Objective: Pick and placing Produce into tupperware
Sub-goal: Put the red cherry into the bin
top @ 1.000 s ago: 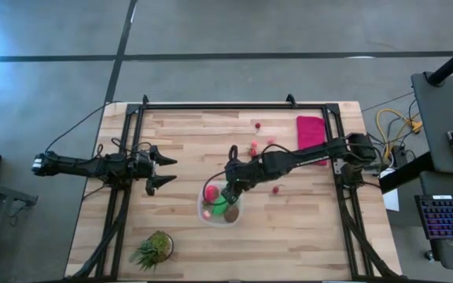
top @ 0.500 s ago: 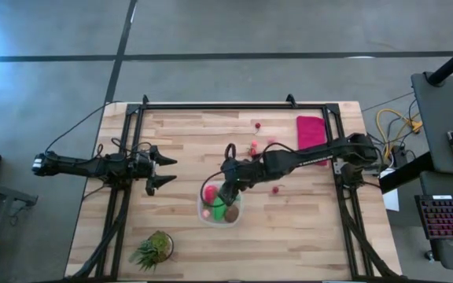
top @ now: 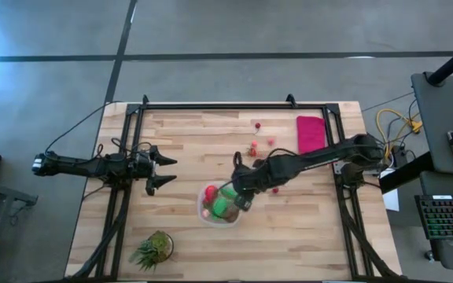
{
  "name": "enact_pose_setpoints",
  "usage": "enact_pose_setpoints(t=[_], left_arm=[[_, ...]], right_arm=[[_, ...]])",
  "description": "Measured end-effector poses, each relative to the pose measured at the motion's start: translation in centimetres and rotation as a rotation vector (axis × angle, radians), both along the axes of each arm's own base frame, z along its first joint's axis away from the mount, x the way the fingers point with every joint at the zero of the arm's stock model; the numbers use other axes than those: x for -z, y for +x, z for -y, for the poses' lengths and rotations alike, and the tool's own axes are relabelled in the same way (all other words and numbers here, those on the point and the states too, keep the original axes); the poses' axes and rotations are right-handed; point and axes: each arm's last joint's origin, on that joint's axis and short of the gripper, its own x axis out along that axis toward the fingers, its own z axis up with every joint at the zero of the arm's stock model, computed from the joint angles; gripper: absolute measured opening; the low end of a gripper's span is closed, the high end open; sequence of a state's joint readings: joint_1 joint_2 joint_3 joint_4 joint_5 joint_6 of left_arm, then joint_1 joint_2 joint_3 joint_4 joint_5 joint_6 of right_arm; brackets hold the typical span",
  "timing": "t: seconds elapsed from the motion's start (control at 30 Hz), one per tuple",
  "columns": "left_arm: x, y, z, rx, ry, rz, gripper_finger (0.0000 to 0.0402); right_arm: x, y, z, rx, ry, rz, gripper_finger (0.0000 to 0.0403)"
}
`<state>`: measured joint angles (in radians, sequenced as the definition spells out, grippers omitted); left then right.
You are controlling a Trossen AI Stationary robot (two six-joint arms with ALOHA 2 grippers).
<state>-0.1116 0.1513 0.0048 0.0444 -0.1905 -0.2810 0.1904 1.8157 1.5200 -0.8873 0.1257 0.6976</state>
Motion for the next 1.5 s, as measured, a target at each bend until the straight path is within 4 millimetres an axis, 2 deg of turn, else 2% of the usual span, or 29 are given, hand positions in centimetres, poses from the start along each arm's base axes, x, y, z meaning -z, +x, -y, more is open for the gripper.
enact_pose_setpoints(t=[0.13,0.27,0.43,0.63,0.73,1.03,1.23,1.33,1.4,1.5], left_arm=[[0.0,0.0,0.0,0.000,0.000,0.001,0.0294],[0.0,0.0,0.0,0.000,0.000,0.001,0.0294],[0.0,0.0,0.0,0.000,0.000,0.001,0.0294],[0.0,0.0,0.0,0.000,0.000,-0.002,0.0294],[0.0,0.0,0.0,0.000,0.000,0.001,0.0294],[0.0,0.0,0.0,0.000,0.000,0.001,0.0294],[0.0,0.0,0.0,0.000,0.000,0.001,0.0294],[0.0,0.0,0.0,0.000,0.000,0.000,0.0294],[0.0,0.0,0.0,0.000,0.000,-0.002,0.0294],[0.0,0.0,0.0,0.000,0.000,-0.003,0.0294]], right_arm=[[-0.7,-3.1,0.4,0.039,-0.075,-0.167,0.0153],[-0.4,-6.1,0.7,0.074,-0.086,-0.248,0.0153],[1.8,-9.4,0.9,0.128,-0.019,-0.238,0.0153],[4.4,-11.5,1.5,0.196,0.071,-0.120,0.0153],[5.5,-12.2,1.9,0.184,0.005,-0.142,0.0153],[6.6,-12.3,0.6,-0.112,-0.181,-0.140,0.0153],[7.6,-12.9,0.8,-0.166,-0.215,-0.180,0.0153],[7.9,-13.2,0.9,-0.079,-0.171,-0.192,0.0153],[7.9,-13.1,0.8,-0.040,-0.133,-0.173,0.0153],[7.8,-12.5,0.1,-0.105,-0.122,-0.110,0.0153]])
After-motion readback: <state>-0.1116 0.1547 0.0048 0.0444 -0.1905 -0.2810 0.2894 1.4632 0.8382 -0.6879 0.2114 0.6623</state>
